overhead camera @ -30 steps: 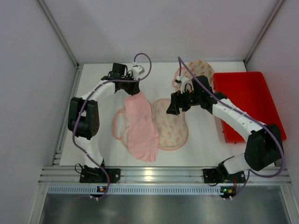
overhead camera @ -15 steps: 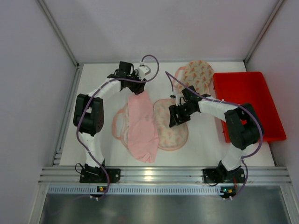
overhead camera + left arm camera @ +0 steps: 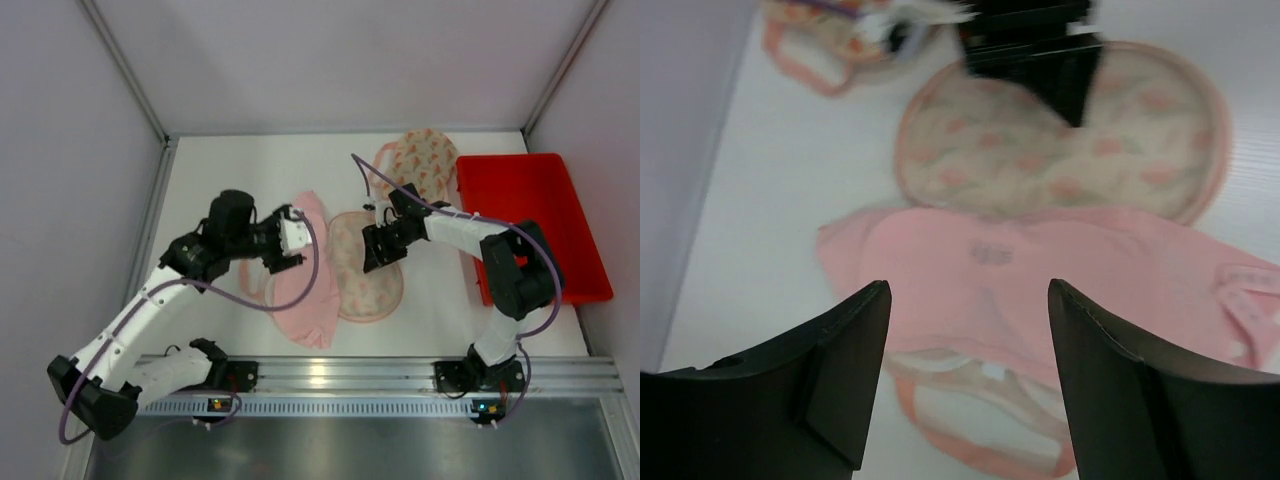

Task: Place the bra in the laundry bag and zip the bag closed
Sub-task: Adjust the bra in the laundry bag.

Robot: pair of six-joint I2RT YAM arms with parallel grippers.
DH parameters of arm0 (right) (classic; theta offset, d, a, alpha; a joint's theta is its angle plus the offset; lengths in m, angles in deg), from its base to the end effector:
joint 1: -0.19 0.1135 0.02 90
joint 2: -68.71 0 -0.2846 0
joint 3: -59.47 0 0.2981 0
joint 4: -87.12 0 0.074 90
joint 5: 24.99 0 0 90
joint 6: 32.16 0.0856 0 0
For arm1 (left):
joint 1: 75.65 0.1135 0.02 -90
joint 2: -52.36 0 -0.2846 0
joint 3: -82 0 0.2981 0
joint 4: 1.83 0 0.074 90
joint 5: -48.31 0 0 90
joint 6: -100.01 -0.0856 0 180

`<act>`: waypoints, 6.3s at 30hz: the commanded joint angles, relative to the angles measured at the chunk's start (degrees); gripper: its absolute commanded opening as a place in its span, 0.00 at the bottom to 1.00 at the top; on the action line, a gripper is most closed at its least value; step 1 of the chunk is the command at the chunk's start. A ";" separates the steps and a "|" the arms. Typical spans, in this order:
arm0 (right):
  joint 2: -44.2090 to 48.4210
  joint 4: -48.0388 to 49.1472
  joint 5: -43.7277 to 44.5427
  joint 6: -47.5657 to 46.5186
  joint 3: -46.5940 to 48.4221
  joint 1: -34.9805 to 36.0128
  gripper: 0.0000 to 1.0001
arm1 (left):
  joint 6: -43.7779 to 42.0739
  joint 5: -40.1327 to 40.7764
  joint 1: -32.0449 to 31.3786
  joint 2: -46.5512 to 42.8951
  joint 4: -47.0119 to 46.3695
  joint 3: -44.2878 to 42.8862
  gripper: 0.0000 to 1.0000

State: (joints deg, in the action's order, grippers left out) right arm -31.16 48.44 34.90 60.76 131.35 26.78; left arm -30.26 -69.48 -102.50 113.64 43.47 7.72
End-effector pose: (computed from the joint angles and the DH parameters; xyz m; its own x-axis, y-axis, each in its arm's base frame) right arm 0.3301 0.2133 0.1180 -0.8488 -0.3756 -0.3720 -0.5223 0.7047 0.4802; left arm 0.2499 -0.1712 0.3501 0.1218 0.5793 -0.8060 0.8813 0.3104 0.3563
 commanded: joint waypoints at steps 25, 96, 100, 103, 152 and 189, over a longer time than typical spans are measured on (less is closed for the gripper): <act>-3.75 -3.69 -1.27 -4.32 1.87 0.13 0.46 | -1.21 14.68 -39.68 25.91 7.18 12.48 0.52; -6.82 -6.94 -7.16 -7.05 8.46 0.22 0.40 | 2.39 20.59 -39.59 30.39 13.86 14.77 0.11; -7.35 -6.77 -6.72 -7.05 8.64 0.22 0.39 | 3.71 19.62 -39.59 30.75 13.42 14.86 0.00; -7.61 -6.77 -6.63 -7.14 8.72 0.22 0.35 | 3.97 20.76 -39.59 29.26 13.33 14.25 0.00; -7.71 -6.77 -8.12 -6.09 8.72 0.22 0.37 | 18.48 24.63 -46.01 35.58 5.86 14.86 0.00; -3.31 -8.97 -7.25 -10.83 3.89 2.15 0.36 | -11.85 15.13 -5.76 42.52 26.34 -24.17 0.13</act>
State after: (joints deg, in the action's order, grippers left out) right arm -36.52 38.01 28.26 49.79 135.59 28.26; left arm -39.29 -53.37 -108.99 156.63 71.17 -15.38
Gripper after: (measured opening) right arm 0.356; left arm 0.094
